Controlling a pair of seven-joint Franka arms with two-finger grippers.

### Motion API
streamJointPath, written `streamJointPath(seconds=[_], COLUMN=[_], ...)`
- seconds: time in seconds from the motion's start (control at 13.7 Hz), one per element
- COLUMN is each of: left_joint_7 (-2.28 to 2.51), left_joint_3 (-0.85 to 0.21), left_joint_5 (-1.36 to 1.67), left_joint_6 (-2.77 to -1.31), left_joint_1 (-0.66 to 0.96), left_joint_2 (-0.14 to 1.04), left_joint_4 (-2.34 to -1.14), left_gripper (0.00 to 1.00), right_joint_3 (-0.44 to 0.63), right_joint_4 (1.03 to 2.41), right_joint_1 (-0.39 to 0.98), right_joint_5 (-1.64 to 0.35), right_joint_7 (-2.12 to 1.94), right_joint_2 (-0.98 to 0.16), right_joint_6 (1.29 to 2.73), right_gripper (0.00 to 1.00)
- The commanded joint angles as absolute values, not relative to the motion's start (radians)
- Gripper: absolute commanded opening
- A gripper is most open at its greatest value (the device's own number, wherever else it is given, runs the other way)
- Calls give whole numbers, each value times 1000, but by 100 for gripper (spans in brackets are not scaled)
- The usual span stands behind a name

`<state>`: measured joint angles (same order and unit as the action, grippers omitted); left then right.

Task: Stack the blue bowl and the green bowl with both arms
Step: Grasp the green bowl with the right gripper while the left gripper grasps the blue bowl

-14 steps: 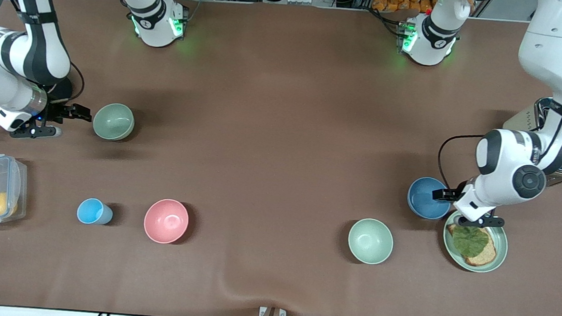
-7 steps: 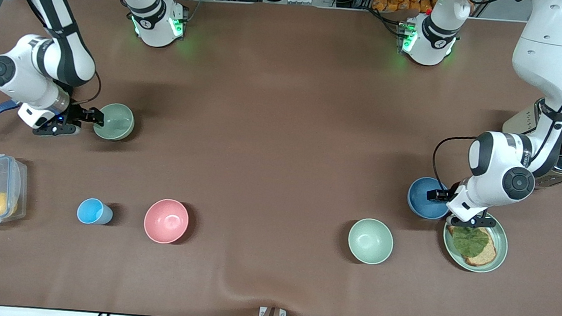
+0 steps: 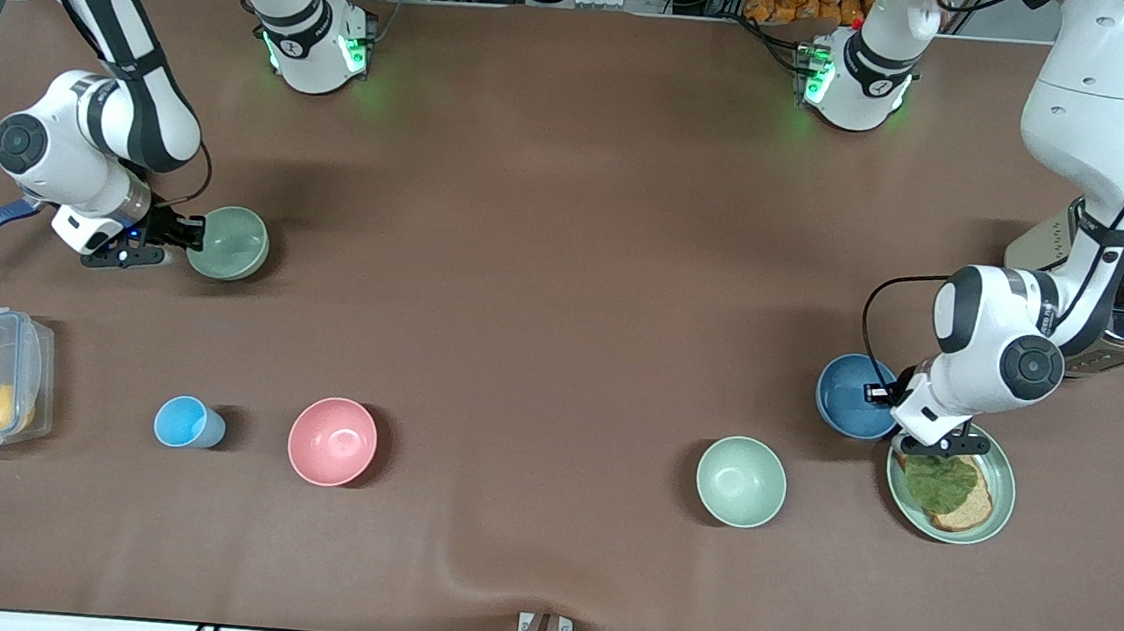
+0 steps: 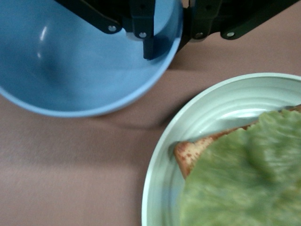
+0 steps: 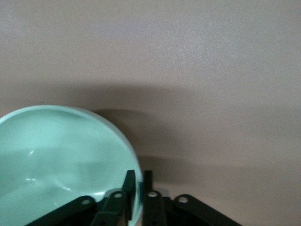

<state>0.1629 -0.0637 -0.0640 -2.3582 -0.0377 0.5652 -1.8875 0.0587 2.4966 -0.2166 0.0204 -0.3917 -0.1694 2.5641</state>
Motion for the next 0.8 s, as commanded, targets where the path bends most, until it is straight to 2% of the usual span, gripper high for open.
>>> streamJointPath(seconds=[0.0, 0.15, 0.29, 0.51, 0.73], left_joint_7=[280, 290, 293, 317, 496], left_joint_3=[-60, -61, -58, -64, -128], left_joint_5=[-91, -91, -89, -75, -74], left_joint_6=[-2335, -2298, -2287, -2143, -2129], left_joint_1=[-12, -21, -25, -44, -34], left_joint_2=[554, 534, 497, 410, 373], left_joint_4=[-1885, -1875, -1871, -1816, -1809], left_gripper=[0, 0, 0, 0, 0], right_joint_3=[37, 9, 6, 5, -38], right_joint_4=[2465, 2358, 2271, 2240, 2218], right_joint_1=[-224, -213, -198, -125, -19], right_joint_5=[5, -142, -202, -215, -215], right_joint_7=[-396, -396, -391, -265, -27], right_joint_2=[-143, -138, -126, -98, -84], right_joint_6=[2499, 2313, 2154, 2126, 2128], right_gripper=[0, 0, 0, 0, 0])
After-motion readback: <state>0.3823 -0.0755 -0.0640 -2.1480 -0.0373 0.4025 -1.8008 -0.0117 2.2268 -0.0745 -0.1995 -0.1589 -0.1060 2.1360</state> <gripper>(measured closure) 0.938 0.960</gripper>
